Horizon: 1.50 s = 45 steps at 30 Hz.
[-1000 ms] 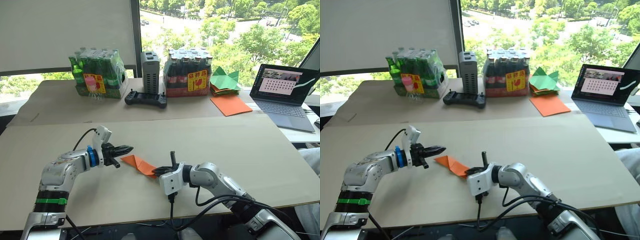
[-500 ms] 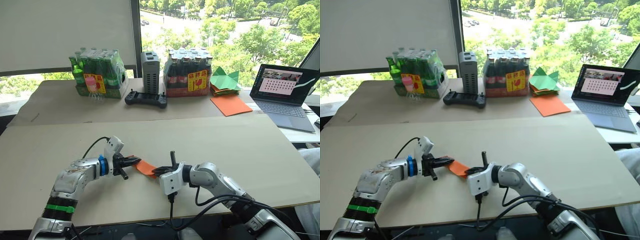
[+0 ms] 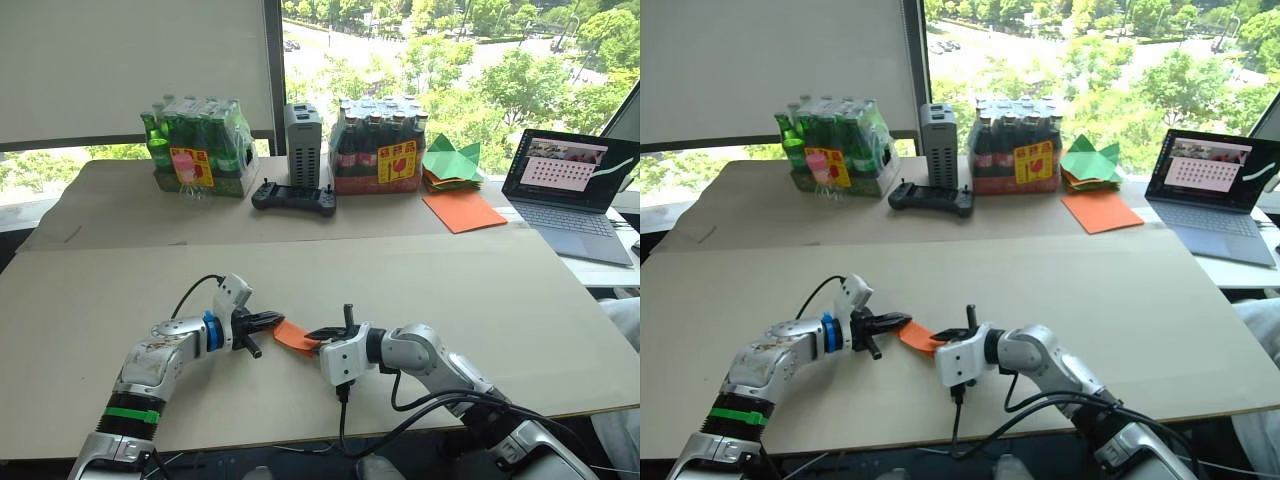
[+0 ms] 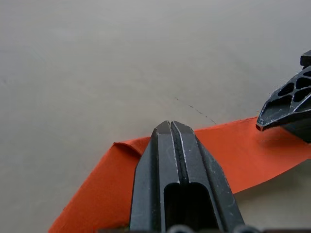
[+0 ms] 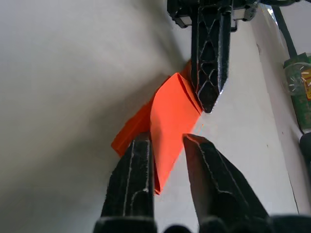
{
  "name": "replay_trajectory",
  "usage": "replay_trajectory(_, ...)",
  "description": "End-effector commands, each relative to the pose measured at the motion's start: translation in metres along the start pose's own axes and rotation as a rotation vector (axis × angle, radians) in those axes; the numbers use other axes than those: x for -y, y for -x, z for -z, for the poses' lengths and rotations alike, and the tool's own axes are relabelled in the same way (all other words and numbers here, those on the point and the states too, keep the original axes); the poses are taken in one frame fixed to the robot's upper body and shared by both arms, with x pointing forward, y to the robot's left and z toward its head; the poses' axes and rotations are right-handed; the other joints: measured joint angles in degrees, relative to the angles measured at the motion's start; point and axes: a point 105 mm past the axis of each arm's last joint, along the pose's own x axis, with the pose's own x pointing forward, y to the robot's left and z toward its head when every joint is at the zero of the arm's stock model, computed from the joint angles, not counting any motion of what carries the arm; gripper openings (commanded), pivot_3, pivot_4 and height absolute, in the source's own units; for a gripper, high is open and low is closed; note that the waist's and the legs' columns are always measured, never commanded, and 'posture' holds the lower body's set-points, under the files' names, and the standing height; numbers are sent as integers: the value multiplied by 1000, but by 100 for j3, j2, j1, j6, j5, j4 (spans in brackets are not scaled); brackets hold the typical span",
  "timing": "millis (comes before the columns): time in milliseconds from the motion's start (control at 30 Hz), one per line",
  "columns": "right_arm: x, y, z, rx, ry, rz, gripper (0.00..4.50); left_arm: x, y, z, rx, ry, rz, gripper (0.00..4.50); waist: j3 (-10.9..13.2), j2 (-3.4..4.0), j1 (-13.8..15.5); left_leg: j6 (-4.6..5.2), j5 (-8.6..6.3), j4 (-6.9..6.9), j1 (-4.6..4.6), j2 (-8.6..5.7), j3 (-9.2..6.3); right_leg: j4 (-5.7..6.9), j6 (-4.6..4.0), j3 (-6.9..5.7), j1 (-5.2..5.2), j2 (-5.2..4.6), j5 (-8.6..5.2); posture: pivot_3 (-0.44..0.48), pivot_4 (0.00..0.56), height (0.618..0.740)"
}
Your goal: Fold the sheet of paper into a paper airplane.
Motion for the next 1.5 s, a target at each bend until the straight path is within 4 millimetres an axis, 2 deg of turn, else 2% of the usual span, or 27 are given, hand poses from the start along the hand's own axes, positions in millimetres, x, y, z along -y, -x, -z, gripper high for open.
replay_trajectory(33, 0, 2, -4, 30, -265, -14, 2638, 5, -3, 13, -48, 12, 18, 0, 0, 0, 8, 0, 0, 0, 5, 0, 0, -3, 0, -1, 7, 0, 0, 0, 150, 740)
replay_trajectory(67, 9, 4, -12, 76, -378, 15, 2977, 6, -3, 13, -48, 13, 18, 0, 0, 0, 13, 0, 0, 0, 12, 1, -1, -6, 0, -3, 16, 0, 0, 0, 150, 740)
replay_trajectory(200, 30, 8, -29, 183, -626, 76, 2977, 6, -3, 14, -48, 15, 18, 0, 1, 2, 17, 1, -1, -5, 27, 2, -8, -23, 0, -10, 39, -1, 0, 0, 150, 740)
replay_trajectory(333, 39, 4, -32, 201, -779, 141, 1728, 7, -3, 15, -53, 11, 19, 0, 1, 2, 45, 1, -1, -5, 27, 1, -9, -26, 1, -12, 40, -1, 0, 0, 150, 740)
replay_trajectory(500, 25, -7, -17, 69, -722, 154, 20, 6, -2, 14, -54, 9, 19, 0, 1, 2, 78, 0, -1, -7, 26, 0, -5, -33, 3, -12, 40, -2, -1, 0, 150, 740)
replay_trajectory(567, 19, -10, -12, 18, -677, 156, 20, 6, -2, 14, -54, 9, 16, 0, 1, 2, 83, 0, -1, -7, 25, 1, -4, -33, 3, -12, 40, -2, -2, 0, 150, 740)
replay_trajectory(700, 16, -15, -12, 8, -693, 167, 20, 6, 0, 14, -52, 8, 12, 0, 1, 2, 82, 0, -1, -7, 25, 1, -4, -34, 4, -11, 39, -2, -2, 0, 150, 740)
replay_trajectory(900, 15, -17, 1, -61, -708, 202, 20, 6, 1, 13, -50, 7, 11, 0, 1, 2, 90, 0, -1, -7, 25, 1, -4, -34, 4, -11, 39, -2, -2, 0, 150, 740)
replay_trajectory(1300, -20, -13, 11, -155, -685, 63, 20, 9, -5, 7, -33, 1, 18, 0, 1, 2, 97, 1, -2, -8, 26, 0, -4, -36, 6, -11, 42, -2, -3, 0, 150, 740)
replay_trajectory(1500, -24, -10, 17, -190, -676, 55, 20, 19, -13, 1, -17, -4, 51, 0, 1, 2, 113, 1, -2, -8, 28, -1, -4, -42, 8, -12, 49, -4, -4, 0, 150, 740)
